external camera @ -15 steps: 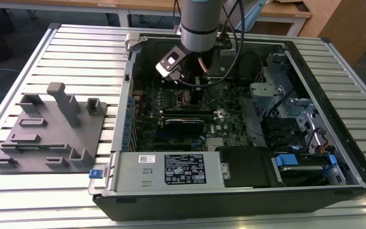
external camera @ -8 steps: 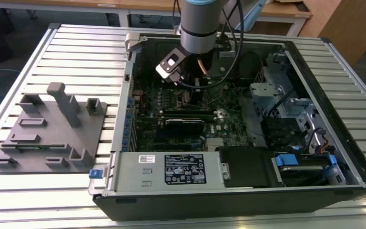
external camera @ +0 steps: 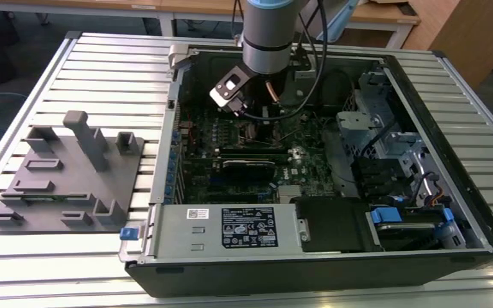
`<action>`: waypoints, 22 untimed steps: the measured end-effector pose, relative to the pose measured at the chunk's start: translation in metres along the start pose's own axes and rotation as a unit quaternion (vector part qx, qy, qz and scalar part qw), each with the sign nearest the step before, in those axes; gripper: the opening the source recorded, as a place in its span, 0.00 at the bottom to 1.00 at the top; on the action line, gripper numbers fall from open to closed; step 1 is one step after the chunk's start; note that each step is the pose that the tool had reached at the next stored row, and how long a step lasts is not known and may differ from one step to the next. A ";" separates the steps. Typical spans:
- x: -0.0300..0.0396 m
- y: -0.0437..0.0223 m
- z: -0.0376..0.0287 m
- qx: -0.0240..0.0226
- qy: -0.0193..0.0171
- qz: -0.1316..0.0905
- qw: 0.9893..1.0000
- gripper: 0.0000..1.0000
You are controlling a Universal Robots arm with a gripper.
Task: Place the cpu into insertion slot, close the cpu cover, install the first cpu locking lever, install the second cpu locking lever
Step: 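Place the cpu into insertion slot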
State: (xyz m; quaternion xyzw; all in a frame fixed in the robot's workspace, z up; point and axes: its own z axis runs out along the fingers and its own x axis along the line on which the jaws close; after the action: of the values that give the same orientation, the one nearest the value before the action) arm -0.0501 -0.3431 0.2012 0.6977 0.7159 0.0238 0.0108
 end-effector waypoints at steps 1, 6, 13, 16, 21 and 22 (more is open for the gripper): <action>0.0000 0.0000 0.0006 0.000 0.000 0.000 1.000 0.54; -0.0001 -0.0002 0.0025 0.000 0.000 0.000 1.000 0.54; -0.0001 -0.0002 0.0041 0.000 0.000 0.004 1.000 0.54; -0.0001 -0.0003 0.0044 0.000 0.000 0.005 1.000 0.54; -0.0001 -0.0003 0.0049 0.000 0.000 0.006 1.000 0.54; -0.0001 -0.0003 0.0050 0.000 0.000 0.006 1.000 0.54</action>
State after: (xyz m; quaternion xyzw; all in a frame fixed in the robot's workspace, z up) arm -0.0502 -0.3431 0.1963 0.7017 0.7120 0.0239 0.0107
